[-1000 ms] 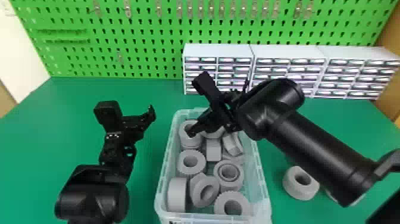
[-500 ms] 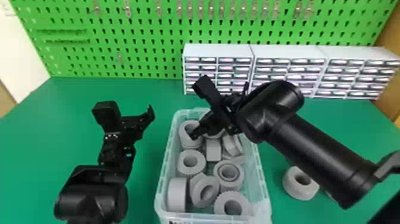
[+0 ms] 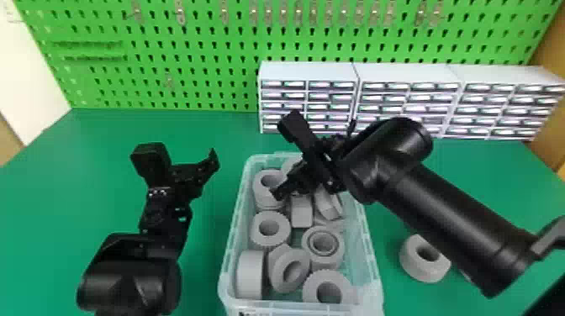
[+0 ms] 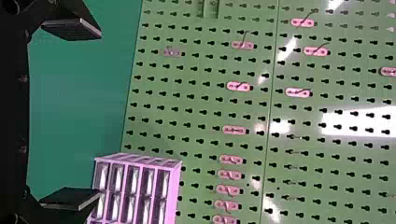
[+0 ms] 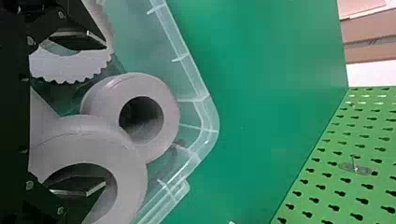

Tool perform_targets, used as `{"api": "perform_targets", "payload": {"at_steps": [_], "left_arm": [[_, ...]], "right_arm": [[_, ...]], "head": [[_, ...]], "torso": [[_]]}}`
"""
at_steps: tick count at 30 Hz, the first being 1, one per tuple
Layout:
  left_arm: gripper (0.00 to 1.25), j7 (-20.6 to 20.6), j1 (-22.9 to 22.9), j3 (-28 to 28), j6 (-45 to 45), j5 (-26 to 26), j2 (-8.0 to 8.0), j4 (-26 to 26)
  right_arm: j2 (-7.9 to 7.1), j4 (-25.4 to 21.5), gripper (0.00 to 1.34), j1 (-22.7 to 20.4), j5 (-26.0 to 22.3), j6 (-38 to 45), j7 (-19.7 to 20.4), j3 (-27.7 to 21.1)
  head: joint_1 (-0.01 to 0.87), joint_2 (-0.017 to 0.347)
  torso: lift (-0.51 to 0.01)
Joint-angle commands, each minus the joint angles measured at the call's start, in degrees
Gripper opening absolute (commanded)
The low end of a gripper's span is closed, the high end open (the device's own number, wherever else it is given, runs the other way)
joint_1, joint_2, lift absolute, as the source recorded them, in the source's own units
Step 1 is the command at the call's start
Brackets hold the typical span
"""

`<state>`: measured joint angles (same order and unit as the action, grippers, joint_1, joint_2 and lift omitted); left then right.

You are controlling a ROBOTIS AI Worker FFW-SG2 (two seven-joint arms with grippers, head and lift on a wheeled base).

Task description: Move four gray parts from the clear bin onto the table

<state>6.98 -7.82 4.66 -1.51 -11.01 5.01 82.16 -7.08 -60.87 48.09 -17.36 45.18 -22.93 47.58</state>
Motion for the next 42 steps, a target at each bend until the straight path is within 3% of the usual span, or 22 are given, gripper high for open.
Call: {"api": "perform_targets", "payload": {"at_steps": [1,11,13,31,42], "left_arm": [[1.15,-0.04,0.00,0.00,-0.07,-0.06,0.00,-0.07],[1.15,-0.04,0.09,0.00,-0.07,-0.15,0.00,-0.07],[1.15,-0.04,0.09,0.00,-0.16,-0.24,0.00,0.02],[1.15,-0.04,0.26,-0.09,-0.16,-0.24,0.00,-0.07],[1.15,0.05,0.26,-0.17,-0.16,-0.24,0.00,-0.07]], "right_arm": [[0.05,0.84,1.00,-0.10,-0.22,0.17,0.00,-0.03],[0.22,1.72,0.30,-0.02,-1.37,2.63,0.08,-1.08],[0.22,1.89,0.22,-0.02,-1.45,3.07,0.08,-1.61],[0.22,2.07,0.22,0.16,-2.16,5.44,0.08,-2.40],[0.22,-1.62,0.22,0.60,-0.13,8.08,0.08,-3.90]], "head": [[0.693,0.072],[0.693,0.072],[0.693,0.072],[0.693,0.072],[0.693,0.072]], "torso": [[-0.052],[-0.052],[-0.052],[-0.052],[-0.052]]}}
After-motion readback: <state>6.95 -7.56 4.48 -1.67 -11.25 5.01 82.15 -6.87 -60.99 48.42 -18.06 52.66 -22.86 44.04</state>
